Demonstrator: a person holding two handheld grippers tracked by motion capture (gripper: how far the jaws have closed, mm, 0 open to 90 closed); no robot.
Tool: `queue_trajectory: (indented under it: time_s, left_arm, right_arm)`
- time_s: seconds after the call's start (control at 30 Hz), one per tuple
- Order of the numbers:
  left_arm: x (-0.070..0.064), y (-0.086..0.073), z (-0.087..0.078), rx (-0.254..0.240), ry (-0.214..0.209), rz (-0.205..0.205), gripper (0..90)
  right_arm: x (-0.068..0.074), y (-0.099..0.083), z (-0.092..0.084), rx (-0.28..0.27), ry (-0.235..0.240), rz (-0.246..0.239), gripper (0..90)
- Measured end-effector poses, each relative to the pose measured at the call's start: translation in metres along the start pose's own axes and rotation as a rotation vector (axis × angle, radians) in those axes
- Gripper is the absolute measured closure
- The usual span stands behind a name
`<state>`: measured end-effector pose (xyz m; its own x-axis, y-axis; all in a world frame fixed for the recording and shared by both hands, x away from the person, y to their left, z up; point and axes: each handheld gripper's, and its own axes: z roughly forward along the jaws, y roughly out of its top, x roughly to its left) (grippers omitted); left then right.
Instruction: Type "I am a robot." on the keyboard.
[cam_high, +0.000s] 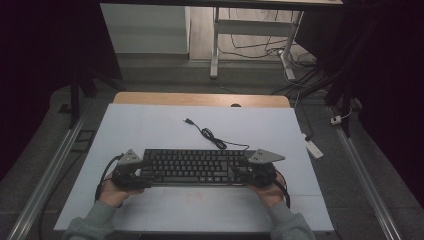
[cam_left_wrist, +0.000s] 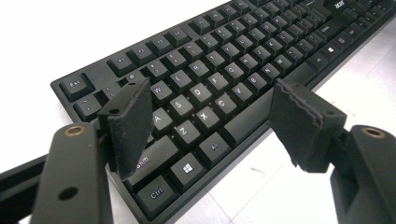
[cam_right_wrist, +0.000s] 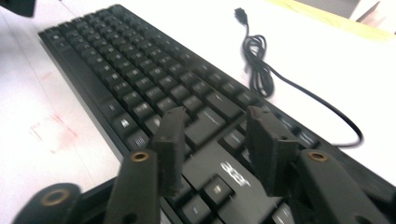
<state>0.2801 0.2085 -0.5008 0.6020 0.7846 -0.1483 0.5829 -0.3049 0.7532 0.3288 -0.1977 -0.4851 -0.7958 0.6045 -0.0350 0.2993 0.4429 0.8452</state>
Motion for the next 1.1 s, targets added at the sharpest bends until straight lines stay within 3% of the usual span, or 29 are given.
queue_trajectory:
  time_s: [0.3, 0.83, 0.93, 1.1]
  left_arm:
    - [0.0, 0.0, 0.001, 0.004, -0.001, 0.002, 30.3]
    - [-0.001, 0.0, 0.002, 0.011, -0.002, 0.011, 29.8]
    - [-0.001, 0.0, 0.002, 0.01, -0.001, 0.012, 29.7]
    - [0.0, -0.001, 0.002, 0.013, 0.002, 0.011, 29.6]
  right_arm:
    - [0.007, 0.018, 0.016, 0.021, 0.064, -0.009, 89.1]
    - [0.038, 0.032, 0.074, 0.151, 0.179, -0.058, 89.4]
    - [0.043, 0.033, 0.084, 0.184, 0.183, -0.075, 89.5]
    - [0.045, 0.032, 0.087, 0.194, 0.188, -0.069, 89.4]
